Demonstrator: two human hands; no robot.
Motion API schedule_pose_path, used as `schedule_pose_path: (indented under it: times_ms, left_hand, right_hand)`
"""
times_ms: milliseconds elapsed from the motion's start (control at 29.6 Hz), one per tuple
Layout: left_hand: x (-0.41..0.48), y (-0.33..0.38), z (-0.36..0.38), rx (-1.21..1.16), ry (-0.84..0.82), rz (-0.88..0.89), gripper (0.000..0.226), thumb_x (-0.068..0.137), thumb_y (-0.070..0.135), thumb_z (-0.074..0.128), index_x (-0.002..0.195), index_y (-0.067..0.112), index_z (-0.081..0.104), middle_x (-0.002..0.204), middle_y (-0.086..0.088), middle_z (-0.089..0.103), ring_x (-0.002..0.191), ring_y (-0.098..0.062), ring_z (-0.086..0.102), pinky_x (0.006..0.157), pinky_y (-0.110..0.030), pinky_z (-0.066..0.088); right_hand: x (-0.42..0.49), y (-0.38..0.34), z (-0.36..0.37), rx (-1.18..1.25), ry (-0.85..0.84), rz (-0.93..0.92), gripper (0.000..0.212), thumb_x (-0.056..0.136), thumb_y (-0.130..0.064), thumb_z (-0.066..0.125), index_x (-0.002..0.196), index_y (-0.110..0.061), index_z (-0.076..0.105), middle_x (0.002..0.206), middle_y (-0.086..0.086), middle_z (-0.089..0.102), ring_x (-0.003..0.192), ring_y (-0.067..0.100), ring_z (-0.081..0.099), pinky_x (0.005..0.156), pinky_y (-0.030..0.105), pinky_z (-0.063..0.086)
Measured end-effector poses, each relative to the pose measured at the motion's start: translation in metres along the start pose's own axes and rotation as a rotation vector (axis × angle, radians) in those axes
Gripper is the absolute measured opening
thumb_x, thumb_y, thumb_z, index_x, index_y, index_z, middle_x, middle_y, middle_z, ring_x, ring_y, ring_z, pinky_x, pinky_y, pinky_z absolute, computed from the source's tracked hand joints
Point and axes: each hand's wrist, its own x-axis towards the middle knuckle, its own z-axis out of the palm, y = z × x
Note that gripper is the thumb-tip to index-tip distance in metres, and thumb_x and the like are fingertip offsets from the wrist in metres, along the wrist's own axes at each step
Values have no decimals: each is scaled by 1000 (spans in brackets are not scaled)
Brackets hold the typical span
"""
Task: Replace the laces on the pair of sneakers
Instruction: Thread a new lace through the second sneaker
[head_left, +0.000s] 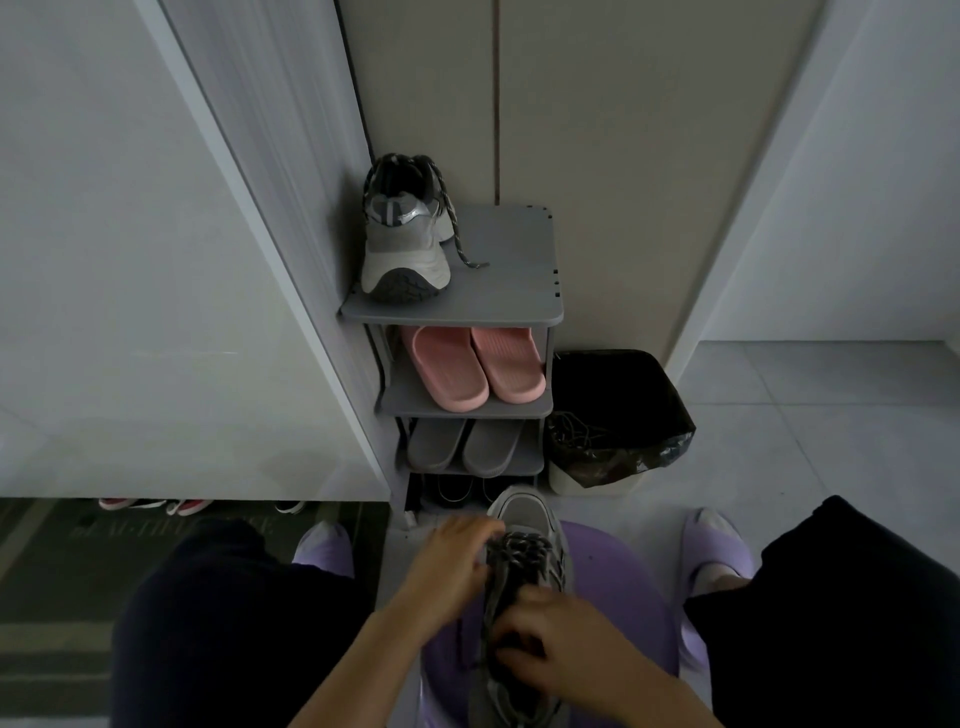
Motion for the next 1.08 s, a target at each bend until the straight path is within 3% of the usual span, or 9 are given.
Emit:
schedule_pose_path:
  times_ms: [101,203,338,574,710,811,912,980,1081]
  left_hand:
    - [6,-3,-2,50,-65,-25,25,76,22,46,95,14,60,103,-5,62,102,-22,55,86,-30,38]
    - [4,-3,-10,-37,27,17,11,72,27,52,79,20,56,79,6,56,82,-15,56,73,-25,37]
    - [2,15,-32,-196,28,55,11,82,16,62,93,17,64,87,3,65,80,-9,60,75,-22,45]
    - [-14,-33,-54,-102,28,-160,22,82,20,66,103,14,71,82,17,61,63,23,52,66,3,36]
    - [-20,-50,-35,-73,-149,-198,18,82,22,65,97,17,73,79,19,64,71,15,57,69,-3,42]
    - [-19,-57,-19,-28,-183,-219,18,83,28,64,94,16,72,94,4,71,90,-9,64,83,-28,49]
    - [-20,-60,-10,-46,-129,-273,17,82,27,63,84,11,70,83,-3,68,76,-12,62,74,-29,49]
    - [-21,-55,-8,-238,-95,-320,9,81,16,65,74,11,68,69,-3,65,62,-12,59,61,-26,48]
    - [-19,-32,-11,-831,67,-437,13,80,-4,63,77,8,67,66,-5,66,59,-15,62,55,-17,51]
  right_hand:
    - [5,5,-9,237,263,240,17,84,-29,51,97,-30,62,83,-23,54,76,-8,54,72,14,43]
    - [17,11,-15,166,325,345,25,87,-25,58,112,-26,60,91,-17,53,75,-3,52,70,13,40]
    - [46,7,-25,226,263,333,16,83,-18,63,97,-12,69,71,-16,49,67,1,50,63,12,38]
    - [37,21,-46,724,579,576,9,83,-8,65,76,-14,65,60,-2,57,47,-3,49,47,7,38]
    - [35,25,-40,822,636,636,8,84,-10,64,77,-13,67,60,0,55,52,3,46,47,11,38]
    - [36,26,-39,893,654,643,8,85,-10,62,78,-10,65,50,-5,47,41,0,40,44,11,36]
    - [35,29,-38,967,666,635,10,87,-8,61,77,-10,64,46,-8,48,43,3,39,44,13,35]
    - [35,29,-36,1021,692,633,9,87,-5,59,80,-9,63,50,-5,50,47,8,39,43,13,36]
    - [32,29,-34,901,709,612,12,85,-3,61,85,-13,55,61,-1,53,53,11,44,45,9,38]
